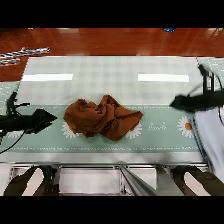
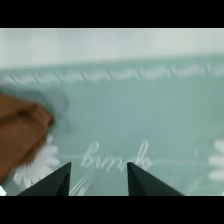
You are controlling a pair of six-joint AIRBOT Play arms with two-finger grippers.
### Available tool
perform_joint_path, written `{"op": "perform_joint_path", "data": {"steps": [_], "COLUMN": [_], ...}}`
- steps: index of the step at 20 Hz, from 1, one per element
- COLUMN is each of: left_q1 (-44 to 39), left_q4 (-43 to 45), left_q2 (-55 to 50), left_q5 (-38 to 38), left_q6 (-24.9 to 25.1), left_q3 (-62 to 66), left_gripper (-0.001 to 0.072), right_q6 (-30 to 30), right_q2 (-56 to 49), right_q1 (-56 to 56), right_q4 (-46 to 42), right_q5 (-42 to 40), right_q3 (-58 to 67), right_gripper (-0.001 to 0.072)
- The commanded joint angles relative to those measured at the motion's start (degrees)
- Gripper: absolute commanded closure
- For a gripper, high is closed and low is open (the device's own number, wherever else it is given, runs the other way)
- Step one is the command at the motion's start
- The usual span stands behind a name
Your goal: Fold the shirts.
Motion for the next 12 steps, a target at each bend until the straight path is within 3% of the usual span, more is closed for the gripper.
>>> {"op": "perform_joint_path", "data": {"steps": [1, 8, 9, 10, 12], "left_q1": [-2.08, -16.50, -17.55, -17.99, -17.57], "left_q4": [-6.97, -12.04, -12.04, -12.02, -11.85], "left_q2": [-7.19, -16.20, -16.90, -17.16, -17.03], "left_q5": [0.85, 21.73, 22.64, 21.86, 18.64], "left_q6": [6.58, 7.10, 7.15, 8.90, 13.92], "left_q3": [-2.05, -1.62, -1.18, -0.66, 0.46], "left_gripper": [0.0198, 0.0199, 0.0272, 0.0650, 0.0695], "right_q6": [-2.27, -2.51, -2.45, -2.45, -2.43], "right_q2": [10.64, 13.18, 13.11, 12.74, 11.06], "right_q1": [-3.45, -3.32, -2.23, -0.24, 5.95], "right_q4": [6.34, 14.23, 14.91, 16.57, 19.39], "right_q5": [-0.22, -0.20, -0.37, -0.79, -3.93], "right_q3": [-14.97, -21.81, -22.16, -22.14, -22.14], "right_gripper": [0.0308, 0.0308, 0.0308, 0.0308, 0.0308]}}
